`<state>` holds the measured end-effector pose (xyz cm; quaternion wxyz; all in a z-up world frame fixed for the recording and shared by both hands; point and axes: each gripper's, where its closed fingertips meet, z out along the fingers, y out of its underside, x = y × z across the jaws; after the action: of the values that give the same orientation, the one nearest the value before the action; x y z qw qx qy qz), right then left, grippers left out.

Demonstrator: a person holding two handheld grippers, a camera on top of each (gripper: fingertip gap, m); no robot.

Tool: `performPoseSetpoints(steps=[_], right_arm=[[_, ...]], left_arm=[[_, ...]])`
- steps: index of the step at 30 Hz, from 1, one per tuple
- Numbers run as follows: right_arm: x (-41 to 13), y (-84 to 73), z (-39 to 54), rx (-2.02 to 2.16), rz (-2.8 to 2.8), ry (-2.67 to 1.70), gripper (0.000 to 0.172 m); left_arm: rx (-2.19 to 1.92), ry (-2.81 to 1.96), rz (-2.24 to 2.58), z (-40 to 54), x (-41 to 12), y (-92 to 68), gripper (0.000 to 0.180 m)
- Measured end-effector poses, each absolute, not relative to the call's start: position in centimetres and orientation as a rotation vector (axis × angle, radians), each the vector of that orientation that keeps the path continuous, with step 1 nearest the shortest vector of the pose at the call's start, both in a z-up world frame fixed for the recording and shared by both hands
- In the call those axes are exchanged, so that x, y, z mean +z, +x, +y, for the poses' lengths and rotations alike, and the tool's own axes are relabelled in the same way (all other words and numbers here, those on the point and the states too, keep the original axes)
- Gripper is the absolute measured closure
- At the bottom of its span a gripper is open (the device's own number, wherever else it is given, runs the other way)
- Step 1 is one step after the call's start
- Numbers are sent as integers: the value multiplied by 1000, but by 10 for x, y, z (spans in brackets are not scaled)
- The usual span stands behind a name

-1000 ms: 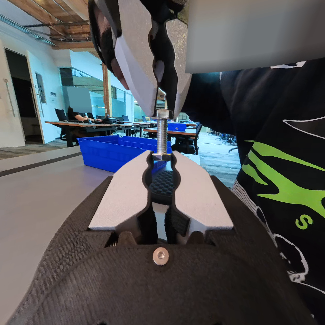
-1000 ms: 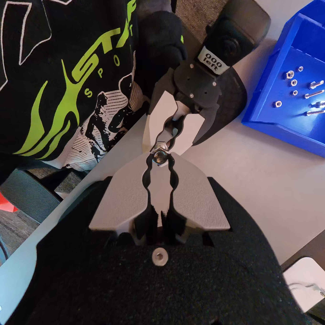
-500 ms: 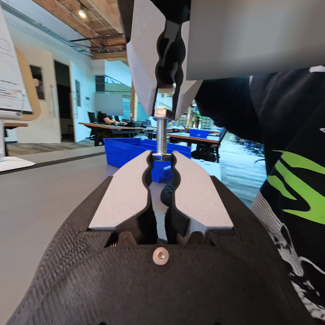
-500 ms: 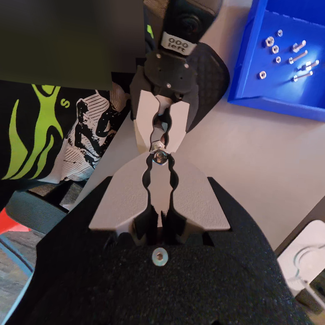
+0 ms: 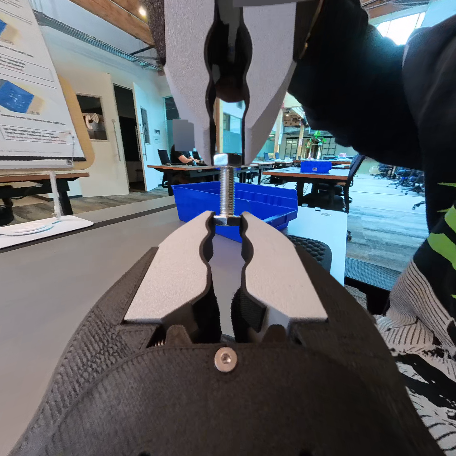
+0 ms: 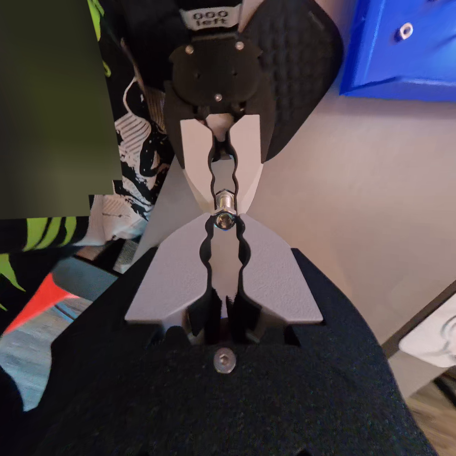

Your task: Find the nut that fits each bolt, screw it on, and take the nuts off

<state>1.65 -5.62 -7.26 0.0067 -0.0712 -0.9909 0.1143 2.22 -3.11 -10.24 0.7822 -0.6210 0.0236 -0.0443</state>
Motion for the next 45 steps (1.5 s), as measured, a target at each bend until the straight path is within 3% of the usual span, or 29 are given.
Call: performPoseSetpoints(steps=[13,26,29,33,37,40,43,45], right_arm=[[-73,10,-56,335,-3084,-542,154],[-71,8,-59,361,-3053,-521,149],[-70,8,-59,395,-3044,-531,126],[-65,8,-74,840,-2913,-593,98],[-55,1,-79,1520,-2443,-655,95],[-47,-2,-69,1862,-2021,-722,99],[-44,1,-62,2048,-1710,-710,121],[-47,3,-62,2127,-1635,-714,126]], left_arm=[[-45,-1332,-2,-32,-102,15,162],[-80,-1306,4,-34,-99,16,162],[-89,-1297,-3,-35,-98,14,162],[-108,-1276,-21,-37,-96,12,162],[-122,-1261,-30,-38,-94,10,162],[-131,-1245,-38,-39,-93,10,162],[-159,-1224,-40,-40,-90,10,162],[-163,-1218,-43,-41,-90,9,162]])
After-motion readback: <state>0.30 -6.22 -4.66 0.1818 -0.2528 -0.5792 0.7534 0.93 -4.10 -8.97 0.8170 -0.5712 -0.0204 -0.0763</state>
